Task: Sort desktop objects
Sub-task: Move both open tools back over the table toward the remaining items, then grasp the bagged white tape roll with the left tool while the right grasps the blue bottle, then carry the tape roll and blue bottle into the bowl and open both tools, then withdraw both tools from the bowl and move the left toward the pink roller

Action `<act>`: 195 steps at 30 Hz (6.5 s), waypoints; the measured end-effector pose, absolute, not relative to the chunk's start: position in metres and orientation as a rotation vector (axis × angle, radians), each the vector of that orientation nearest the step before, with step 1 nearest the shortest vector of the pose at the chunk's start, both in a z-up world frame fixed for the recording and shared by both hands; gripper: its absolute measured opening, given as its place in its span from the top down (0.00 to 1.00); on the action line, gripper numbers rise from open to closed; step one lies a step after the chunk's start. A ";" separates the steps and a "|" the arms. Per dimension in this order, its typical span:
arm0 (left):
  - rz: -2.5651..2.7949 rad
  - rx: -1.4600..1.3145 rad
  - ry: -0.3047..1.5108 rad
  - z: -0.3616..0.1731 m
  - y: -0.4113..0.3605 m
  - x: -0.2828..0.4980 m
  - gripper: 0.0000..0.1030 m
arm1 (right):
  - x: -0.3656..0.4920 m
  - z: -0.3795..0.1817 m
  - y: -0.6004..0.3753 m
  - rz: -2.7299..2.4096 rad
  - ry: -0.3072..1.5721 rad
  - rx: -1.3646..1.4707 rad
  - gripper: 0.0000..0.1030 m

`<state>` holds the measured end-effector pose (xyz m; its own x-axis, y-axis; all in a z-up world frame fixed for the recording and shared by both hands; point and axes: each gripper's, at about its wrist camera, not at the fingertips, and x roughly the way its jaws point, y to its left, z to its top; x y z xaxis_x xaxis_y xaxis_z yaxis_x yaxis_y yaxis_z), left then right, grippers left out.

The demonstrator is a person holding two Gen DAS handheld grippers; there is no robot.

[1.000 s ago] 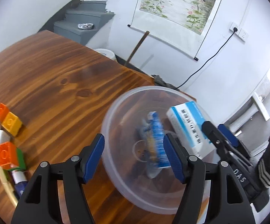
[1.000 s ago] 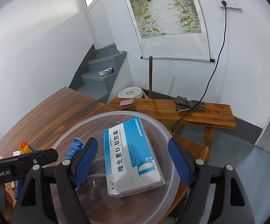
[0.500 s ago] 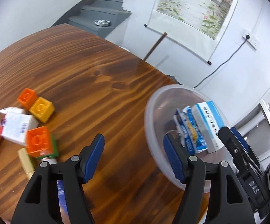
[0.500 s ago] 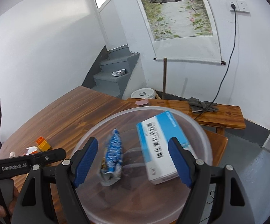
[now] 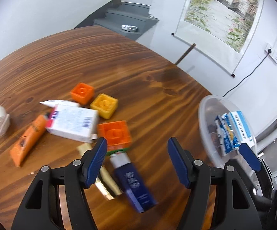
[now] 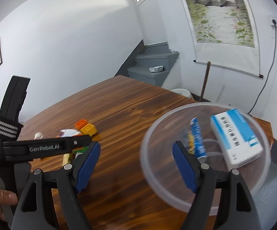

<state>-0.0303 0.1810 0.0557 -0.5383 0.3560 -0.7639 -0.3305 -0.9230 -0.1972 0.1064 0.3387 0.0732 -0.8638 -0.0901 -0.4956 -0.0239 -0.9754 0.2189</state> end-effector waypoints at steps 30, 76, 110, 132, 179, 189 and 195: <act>2.885 -1.371 -0.399 0.044 -0.039 -0.096 0.33 | 0.075 0.048 0.248 -2.727 -0.224 1.010 0.21; 2.801 -1.302 -0.288 0.038 -0.013 -0.127 0.49 | 0.058 0.033 0.233 -2.699 -0.117 1.175 0.41; 2.677 -1.166 -0.094 0.070 0.062 -0.080 0.49 | 0.060 0.028 0.226 -2.664 -0.101 1.198 0.69; 2.497 -1.027 0.040 0.087 0.174 -0.017 0.49 | 0.114 0.075 0.359 -2.994 -0.380 0.911 0.69; 2.247 -1.097 0.093 0.068 0.294 -0.008 0.31 | 0.122 0.053 0.425 -3.070 -0.556 0.929 0.60; 2.281 -1.068 0.100 0.083 0.262 0.010 0.31 | 0.130 0.062 0.396 -3.049 -0.503 0.897 0.49; 2.323 -1.057 0.099 0.089 0.232 0.021 0.31 | 0.131 0.066 0.376 -3.007 -0.467 0.901 0.49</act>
